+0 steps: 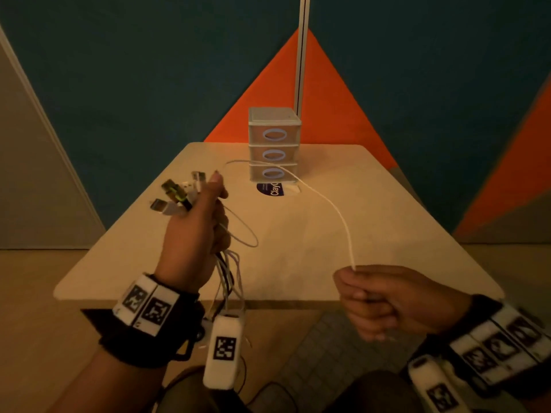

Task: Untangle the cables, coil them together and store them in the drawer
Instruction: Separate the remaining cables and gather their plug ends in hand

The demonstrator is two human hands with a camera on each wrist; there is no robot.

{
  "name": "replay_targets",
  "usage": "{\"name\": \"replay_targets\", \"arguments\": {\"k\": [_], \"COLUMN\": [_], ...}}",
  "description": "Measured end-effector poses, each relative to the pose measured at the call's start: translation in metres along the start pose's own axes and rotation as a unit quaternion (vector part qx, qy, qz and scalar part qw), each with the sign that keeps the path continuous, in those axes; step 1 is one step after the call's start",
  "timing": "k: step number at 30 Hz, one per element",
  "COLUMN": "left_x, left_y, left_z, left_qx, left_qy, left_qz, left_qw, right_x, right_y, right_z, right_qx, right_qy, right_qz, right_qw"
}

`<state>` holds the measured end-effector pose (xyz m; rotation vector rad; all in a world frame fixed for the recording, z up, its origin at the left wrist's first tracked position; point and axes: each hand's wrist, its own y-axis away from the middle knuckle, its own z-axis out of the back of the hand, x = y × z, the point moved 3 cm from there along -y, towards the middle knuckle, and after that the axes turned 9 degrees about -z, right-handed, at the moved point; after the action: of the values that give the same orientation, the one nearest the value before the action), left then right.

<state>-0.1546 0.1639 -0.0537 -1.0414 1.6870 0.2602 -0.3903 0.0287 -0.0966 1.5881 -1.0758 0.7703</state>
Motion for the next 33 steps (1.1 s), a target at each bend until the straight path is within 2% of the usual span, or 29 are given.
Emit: {"name": "replay_targets", "arguments": {"k": [3, 6, 7, 10, 12, 14, 15, 18, 20, 22, 26, 31, 33], "left_x": [0.002, -0.002, -0.003, -0.006, -0.007, -0.008, -0.009, -0.006, -0.004, -0.001, 0.004, -0.003, -0.005], "left_y": [0.010, 0.015, 0.015, 0.014, 0.014, 0.016, 0.018, 0.023, 0.026, 0.029, 0.030, 0.027, 0.023], "left_z": [-0.014, -0.017, -0.016, -0.011, -0.009, -0.008, -0.009, -0.012, -0.016, -0.022, -0.024, -0.008, -0.001], "left_qx": [0.040, 0.055, 0.054, 0.062, 0.084, 0.114, 0.129, 0.165, 0.186, 0.206, 0.208, 0.178, 0.151], "left_qy": [-0.031, -0.064, -0.065, -0.060, -0.074, -0.102, -0.116, -0.147, -0.171, -0.189, -0.189, -0.160, -0.130], "left_qz": [0.008, -0.013, -0.016, -0.008, 0.001, 0.005, 0.006, 0.013, 0.011, 0.014, 0.034, -0.024, -0.015], "left_qw": [0.999, 0.996, 0.996, 0.996, 0.994, 0.988, 0.985, 0.975, 0.968, 0.960, 0.959, 0.971, 0.980], "right_x": [-0.012, -0.043, -0.054, -0.082, -0.090, -0.074, -0.057, 0.015, 0.059, 0.082, 0.090, 0.077, 0.058], "right_y": [-0.023, -0.041, -0.045, -0.047, -0.043, -0.031, -0.022, 0.008, 0.018, 0.013, -0.011, 0.008, 0.015], "right_z": [-0.006, -0.003, -0.001, 0.008, 0.016, 0.019, 0.020, 0.001, -0.017, -0.036, -0.048, -0.015, -0.003], "right_qx": [-0.072, -0.134, -0.144, -0.132, -0.120, -0.142, -0.161, -0.286, -0.369, -0.364, -0.317, -0.345, -0.328], "right_qy": [0.117, 0.254, 0.329, 0.532, 0.585, 0.623, 0.628, 0.560, 0.520, 0.510, 0.555, 0.459, 0.476], "right_qz": [-0.015, -0.061, -0.089, -0.195, -0.233, -0.239, -0.218, -0.079, 0.048, 0.128, 0.172, 0.157, 0.111], "right_qw": [0.990, 0.956, 0.929, 0.813, 0.767, 0.731, 0.730, 0.773, 0.769, 0.769, 0.749, 0.804, 0.808]}}
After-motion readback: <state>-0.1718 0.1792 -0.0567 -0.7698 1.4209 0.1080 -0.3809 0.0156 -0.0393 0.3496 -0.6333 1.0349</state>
